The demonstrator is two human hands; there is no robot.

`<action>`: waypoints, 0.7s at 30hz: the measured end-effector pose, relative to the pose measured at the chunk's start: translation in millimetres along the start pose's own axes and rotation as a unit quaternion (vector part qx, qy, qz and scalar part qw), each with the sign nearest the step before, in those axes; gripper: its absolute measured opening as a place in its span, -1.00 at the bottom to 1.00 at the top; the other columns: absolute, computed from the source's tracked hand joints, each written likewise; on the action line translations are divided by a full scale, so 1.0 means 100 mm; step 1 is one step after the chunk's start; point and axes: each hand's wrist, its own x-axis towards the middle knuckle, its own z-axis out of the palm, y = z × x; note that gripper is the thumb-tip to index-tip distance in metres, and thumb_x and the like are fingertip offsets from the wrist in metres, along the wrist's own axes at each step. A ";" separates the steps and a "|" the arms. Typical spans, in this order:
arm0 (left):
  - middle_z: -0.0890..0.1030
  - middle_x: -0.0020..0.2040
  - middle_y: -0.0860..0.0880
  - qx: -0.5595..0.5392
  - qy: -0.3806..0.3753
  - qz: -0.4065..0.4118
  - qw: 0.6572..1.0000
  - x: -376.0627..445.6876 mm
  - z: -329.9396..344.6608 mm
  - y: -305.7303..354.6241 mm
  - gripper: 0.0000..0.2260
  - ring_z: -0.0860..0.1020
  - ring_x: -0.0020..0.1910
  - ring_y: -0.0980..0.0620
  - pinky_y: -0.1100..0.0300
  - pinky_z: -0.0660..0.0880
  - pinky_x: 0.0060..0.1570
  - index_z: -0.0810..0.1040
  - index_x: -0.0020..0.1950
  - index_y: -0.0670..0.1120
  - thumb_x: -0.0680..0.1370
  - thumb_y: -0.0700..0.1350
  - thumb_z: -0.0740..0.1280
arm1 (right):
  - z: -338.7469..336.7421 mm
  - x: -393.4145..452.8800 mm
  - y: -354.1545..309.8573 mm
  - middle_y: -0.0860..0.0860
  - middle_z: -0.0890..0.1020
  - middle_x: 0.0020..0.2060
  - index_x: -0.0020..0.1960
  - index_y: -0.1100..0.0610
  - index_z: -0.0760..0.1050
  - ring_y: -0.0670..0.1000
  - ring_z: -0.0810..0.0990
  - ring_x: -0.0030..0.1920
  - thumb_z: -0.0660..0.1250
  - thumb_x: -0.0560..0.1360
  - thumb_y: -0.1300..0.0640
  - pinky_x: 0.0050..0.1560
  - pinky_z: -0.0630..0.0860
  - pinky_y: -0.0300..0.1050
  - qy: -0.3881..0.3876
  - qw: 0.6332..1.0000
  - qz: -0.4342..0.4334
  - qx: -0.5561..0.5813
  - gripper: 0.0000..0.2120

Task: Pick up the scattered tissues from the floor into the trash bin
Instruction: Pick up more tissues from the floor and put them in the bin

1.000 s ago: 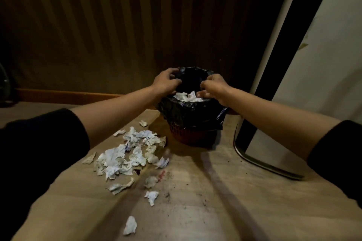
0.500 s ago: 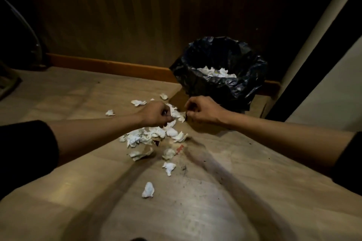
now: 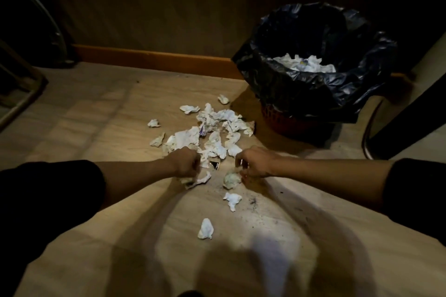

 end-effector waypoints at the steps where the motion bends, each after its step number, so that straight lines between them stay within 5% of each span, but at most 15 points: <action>1: 0.69 -0.03 -0.08 -0.015 -0.013 0.000 1.000 0.00 0.07 -0.06 -0.81 0.64 -0.01 -0.08 0.09 0.57 -0.04 0.62 -0.04 -0.07 0.41 -0.03 0.47 | 0.08 0.05 -0.04 0.03 0.69 0.06 0.24 0.06 0.57 0.07 0.63 0.07 0.37 0.51 0.09 -0.02 0.56 -0.08 -0.004 1.000 -0.015 -0.010 -0.70; 5: 0.65 -0.05 0.00 -0.022 -0.031 0.024 0.999 -0.01 0.38 -0.19 -0.67 0.61 -0.04 -0.03 0.13 0.52 -0.10 0.54 0.00 0.01 0.36 0.11 0.51 | 0.38 0.23 -0.11 0.07 0.53 0.12 0.35 -0.02 0.42 0.13 0.57 0.02 0.24 0.56 0.15 -0.09 0.50 -0.04 -0.014 0.997 -0.068 -0.044 -0.63; 9: 0.68 -0.06 -0.05 -0.002 0.012 0.054 0.998 0.05 0.40 -0.27 -0.86 0.64 -0.06 -0.09 0.12 0.55 -0.13 0.59 -0.02 0.00 0.45 -0.02 0.37 | 0.36 0.37 -0.13 0.08 0.55 0.08 0.19 0.07 0.50 0.10 0.56 0.02 0.28 0.58 0.11 -0.07 0.49 -0.05 -0.028 0.994 -0.084 -0.059 -0.80; 13: 0.57 -0.03 -0.06 -0.035 0.138 0.042 0.989 0.10 0.21 -0.42 -0.86 0.59 -0.03 -0.09 0.14 0.50 -0.17 0.57 -0.05 -0.02 0.45 -0.01 0.35 | 0.17 0.45 -0.09 0.04 0.58 0.00 0.08 0.09 0.57 0.07 0.59 0.00 0.31 0.59 0.11 0.00 0.57 -0.01 0.082 0.995 -0.059 -0.020 -0.88; 16: 0.45 0.22 -0.08 -0.021 0.223 0.031 0.974 0.14 0.07 -0.53 -0.84 0.44 0.22 -0.10 0.02 0.51 0.11 0.67 -0.06 0.00 0.42 0.03 0.46 | 0.01 0.58 -0.05 0.02 0.53 0.14 0.07 0.03 0.59 0.08 0.54 0.12 0.40 0.54 0.03 0.00 0.54 -0.03 0.156 0.986 -0.032 -0.042 -0.87; 19: 0.41 0.43 -0.16 -0.013 0.159 0.020 0.987 0.26 0.05 -0.57 -0.84 0.27 0.48 -0.15 -0.06 0.32 0.40 0.68 -0.16 -0.04 0.37 0.01 0.53 | -0.06 0.72 -0.09 0.03 0.48 0.42 0.05 0.05 0.61 0.11 0.45 0.37 0.41 0.53 0.02 0.25 0.47 0.02 0.121 0.989 -0.060 -0.064 -0.85; 21: 0.51 0.36 -0.20 -0.022 0.094 0.027 0.995 0.33 0.10 -0.53 -0.81 0.37 0.45 -0.12 0.05 0.37 0.35 0.67 -0.15 -0.11 0.39 0.00 0.51 | 0.00 0.75 -0.17 0.04 0.53 0.37 0.05 0.06 0.59 0.09 0.48 0.36 0.41 0.54 0.07 0.26 0.51 0.03 0.072 0.994 -0.062 -0.056 -0.88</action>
